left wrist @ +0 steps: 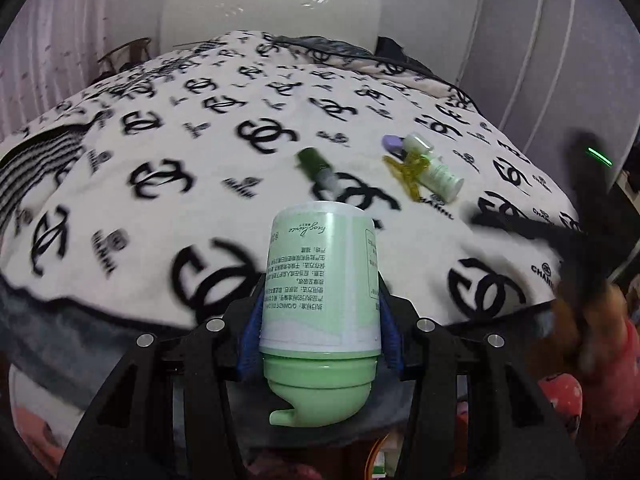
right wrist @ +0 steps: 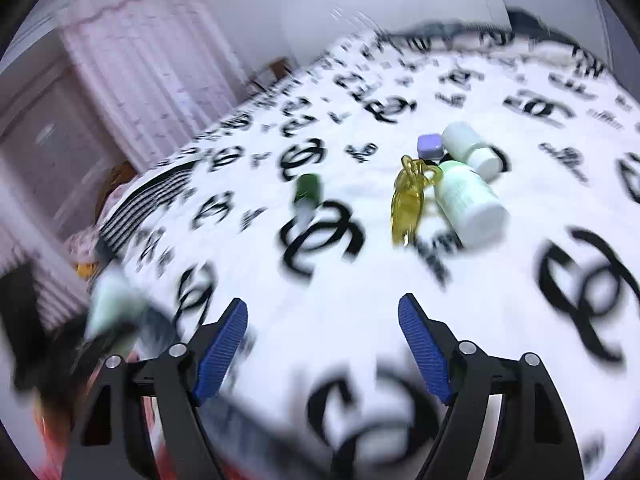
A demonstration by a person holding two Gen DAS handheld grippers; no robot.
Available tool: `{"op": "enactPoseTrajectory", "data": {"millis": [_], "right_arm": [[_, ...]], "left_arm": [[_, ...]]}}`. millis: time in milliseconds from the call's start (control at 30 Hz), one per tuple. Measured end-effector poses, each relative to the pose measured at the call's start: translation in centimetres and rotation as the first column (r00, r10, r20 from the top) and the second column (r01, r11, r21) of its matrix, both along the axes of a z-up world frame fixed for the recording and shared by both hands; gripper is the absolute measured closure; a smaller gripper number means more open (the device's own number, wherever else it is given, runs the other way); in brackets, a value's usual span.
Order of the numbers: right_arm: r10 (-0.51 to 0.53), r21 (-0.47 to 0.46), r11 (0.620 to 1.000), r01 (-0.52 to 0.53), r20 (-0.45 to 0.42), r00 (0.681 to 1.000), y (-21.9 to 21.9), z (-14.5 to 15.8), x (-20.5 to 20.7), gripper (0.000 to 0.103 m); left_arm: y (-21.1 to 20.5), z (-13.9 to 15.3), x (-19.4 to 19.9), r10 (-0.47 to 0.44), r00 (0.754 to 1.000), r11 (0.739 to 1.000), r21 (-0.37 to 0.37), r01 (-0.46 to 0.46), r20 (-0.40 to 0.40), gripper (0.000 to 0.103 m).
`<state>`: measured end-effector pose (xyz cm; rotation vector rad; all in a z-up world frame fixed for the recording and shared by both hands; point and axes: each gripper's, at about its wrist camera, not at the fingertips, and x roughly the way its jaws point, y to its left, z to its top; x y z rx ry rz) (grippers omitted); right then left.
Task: Collect trash
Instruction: 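Lift cream bottle with left tool while right tool grasps yellow hair claw, then carry cream bottle with left tool while right tool carries hair claw, both releasing into bin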
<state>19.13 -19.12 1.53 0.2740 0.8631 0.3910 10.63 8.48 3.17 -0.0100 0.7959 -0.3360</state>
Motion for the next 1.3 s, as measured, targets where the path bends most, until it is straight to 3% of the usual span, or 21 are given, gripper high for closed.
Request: {"op": "enactPoseTrajectory", "data": {"millis": [133, 200, 267, 400, 500, 600, 800, 1000, 1100, 1200, 1300], "right_arm": [[-0.109, -0.031, 0.994, 0.106, -0.103, 0.989, -0.7, -2.3, 8.2, 0.034], [-0.152, -0.063, 0.987, 0.145, -0.134, 0.979, -0.9, -3.6, 10.8, 0.040], [-0.191, -0.119, 0.977, 0.176, -0.136, 0.972, -0.6, -4.1, 12.3, 0.039], [-0.200, -0.209, 0.964, 0.162, -0.173, 0.964, 0.3, -5.6, 14.4, 0.064], [-0.214, -0.200, 0.963, 0.181, -0.157, 0.964, 0.1, -5.2, 13.9, 0.074], [-0.205, -0.175, 0.968, 0.179, -0.144, 0.968, -0.4, -4.0, 12.5, 0.074], [-0.116, -0.129, 0.986, 0.108, -0.056, 0.992, -1.0, 0.3, 6.7, 0.074], [0.035, -0.091, 0.995, -0.034, 0.000, 0.999, -0.5, 2.6, -4.4, 0.074], [0.102, -0.095, 0.990, -0.103, -0.013, 0.995, -0.3, 1.2, -11.8, 0.074], [0.123, -0.090, 0.988, -0.127, -0.051, 0.991, -0.4, -1.2, -16.7, 0.074], [0.137, -0.076, 0.986, -0.148, -0.132, 0.982, -0.6, -5.1, -21.2, 0.074]], "left_arm": [[2.1, 0.0, -1.1, 0.008, 1.000, 0.999, -0.041, -0.008, 0.002, 0.056], [3.1, -0.3, -1.5, 0.014, 1.000, 0.998, -0.059, -0.014, 0.000, 0.056], [3.7, -0.7, -1.5, 0.019, 1.000, 0.997, -0.076, -0.019, -0.007, 0.056], [4.4, -1.6, -1.8, 0.028, 0.999, 0.995, -0.095, -0.030, -0.024, 0.056], [4.4, -2.0, -1.8, 0.028, 0.999, 0.994, -0.103, -0.031, -0.032, 0.056], [4.1, -2.1, -2.2, 0.021, 0.999, 0.994, -0.103, -0.024, -0.033, 0.056], [2.3, -1.8, -3.8, -0.020, 1.000, 0.995, -0.094, 0.018, -0.023, 0.056], [-0.9, -2.7, -7.0, -0.107, 0.993, 0.992, -0.078, 0.104, -0.040, 0.056], [-3.1, -4.6, -9.0, -0.170, 0.982, 0.984, -0.072, 0.165, -0.079, 0.056], [-5.4, -7.7, -11.0, -0.231, 0.962, 0.973, -0.066, 0.223, -0.144, 0.056], [-7.8, -12.3, -12.6, -0.277, 0.927, 0.961, -0.070, 0.268, -0.253, 0.056]]}}
